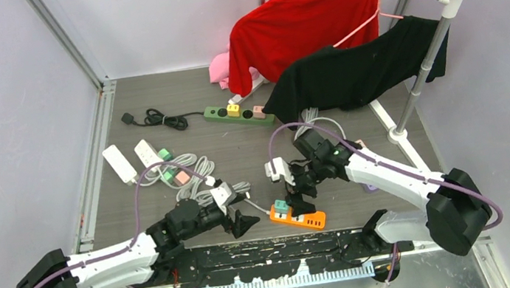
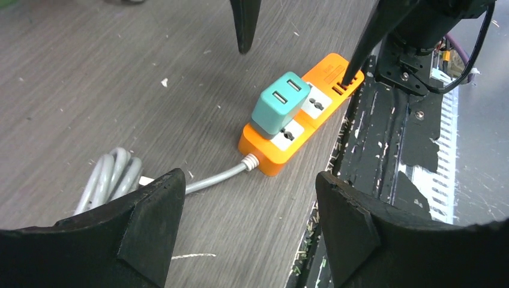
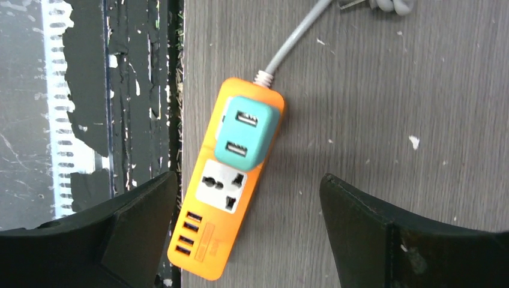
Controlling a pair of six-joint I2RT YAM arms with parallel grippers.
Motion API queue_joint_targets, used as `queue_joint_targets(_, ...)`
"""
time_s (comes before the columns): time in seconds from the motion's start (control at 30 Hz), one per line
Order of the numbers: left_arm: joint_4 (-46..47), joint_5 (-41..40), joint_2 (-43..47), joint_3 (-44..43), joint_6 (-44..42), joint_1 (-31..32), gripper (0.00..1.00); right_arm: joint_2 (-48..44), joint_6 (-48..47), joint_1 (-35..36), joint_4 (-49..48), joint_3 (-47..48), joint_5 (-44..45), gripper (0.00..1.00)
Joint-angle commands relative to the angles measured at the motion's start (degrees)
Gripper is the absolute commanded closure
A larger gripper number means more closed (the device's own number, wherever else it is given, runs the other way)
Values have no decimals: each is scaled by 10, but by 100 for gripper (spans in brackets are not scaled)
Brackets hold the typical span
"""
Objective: Pull the plug off the socket
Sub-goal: Move the socket to the center of the board, then remove the plug from the socket.
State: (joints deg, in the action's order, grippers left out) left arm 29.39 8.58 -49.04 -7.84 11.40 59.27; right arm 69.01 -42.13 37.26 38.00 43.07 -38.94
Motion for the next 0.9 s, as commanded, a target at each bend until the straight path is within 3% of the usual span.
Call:
queue_joint_targets(0.0, 44, -14, 32, 7, -46, 3, 21, 13, 40, 44, -73, 5, 42, 7)
queue_joint_targets(0.2, 3, -32, 131, 39, -28, 4, 21, 27, 56, 85, -108, -1, 91, 12)
queue_joint_targets(0.37, -73, -45, 226, 41, -30, 4, 21, 37, 67, 96, -128, 5, 125, 35)
queue_joint_targets(0.47, -99, -46, 255, 45, -30, 4, 21, 32, 54, 95, -122, 7, 138, 41)
queue_joint_targets(0.63, -105, -39, 258, 47, -28, 4, 21, 35, 26, 94, -93, 17, 125, 50)
queue_joint_targets(0.87, -58, -25, 193, 37, -37, 5, 21, 26, -34, 76, -32, 40, 102, 78)
